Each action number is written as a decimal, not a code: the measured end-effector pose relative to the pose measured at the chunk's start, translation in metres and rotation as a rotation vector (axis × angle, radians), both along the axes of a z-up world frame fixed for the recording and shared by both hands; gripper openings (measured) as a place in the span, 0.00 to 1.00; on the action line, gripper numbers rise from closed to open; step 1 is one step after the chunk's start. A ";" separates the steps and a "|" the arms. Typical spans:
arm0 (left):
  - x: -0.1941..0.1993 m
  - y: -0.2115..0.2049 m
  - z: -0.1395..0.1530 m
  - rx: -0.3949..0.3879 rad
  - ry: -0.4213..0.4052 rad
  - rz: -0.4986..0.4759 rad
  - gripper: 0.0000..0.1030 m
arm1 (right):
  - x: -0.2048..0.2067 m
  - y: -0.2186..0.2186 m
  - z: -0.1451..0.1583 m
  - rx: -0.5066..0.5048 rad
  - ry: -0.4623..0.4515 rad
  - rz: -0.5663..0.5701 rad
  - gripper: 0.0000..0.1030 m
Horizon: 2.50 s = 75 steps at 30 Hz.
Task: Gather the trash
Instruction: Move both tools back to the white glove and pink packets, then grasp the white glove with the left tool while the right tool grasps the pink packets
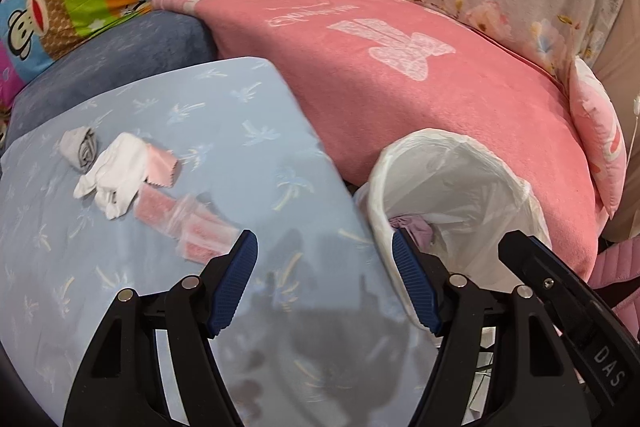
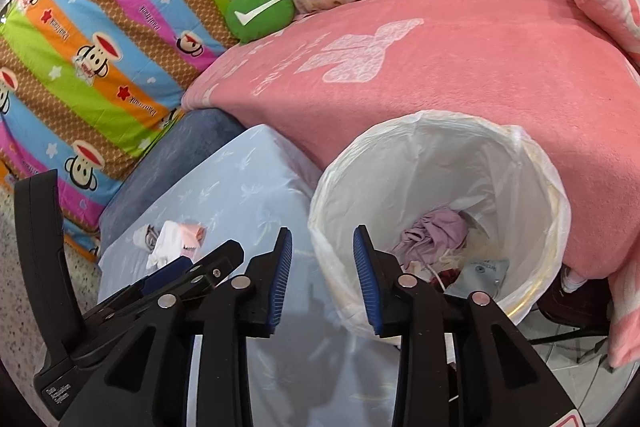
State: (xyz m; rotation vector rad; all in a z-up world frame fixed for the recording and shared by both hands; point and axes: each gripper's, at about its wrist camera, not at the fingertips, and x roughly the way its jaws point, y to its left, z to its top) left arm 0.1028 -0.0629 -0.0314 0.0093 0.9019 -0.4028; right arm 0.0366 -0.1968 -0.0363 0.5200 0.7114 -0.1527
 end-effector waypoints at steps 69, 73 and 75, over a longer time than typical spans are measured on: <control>0.106 0.177 -0.063 -0.106 0.121 0.260 0.19 | 0.158 0.171 -0.092 -0.027 0.191 0.237 0.29; 0.092 0.178 -0.060 -0.112 0.121 0.251 0.14 | 0.146 0.171 -0.092 -0.004 0.189 0.248 0.22; 0.085 0.178 -0.058 -0.108 0.118 0.250 0.14 | 0.140 0.171 -0.091 0.007 0.188 0.253 0.19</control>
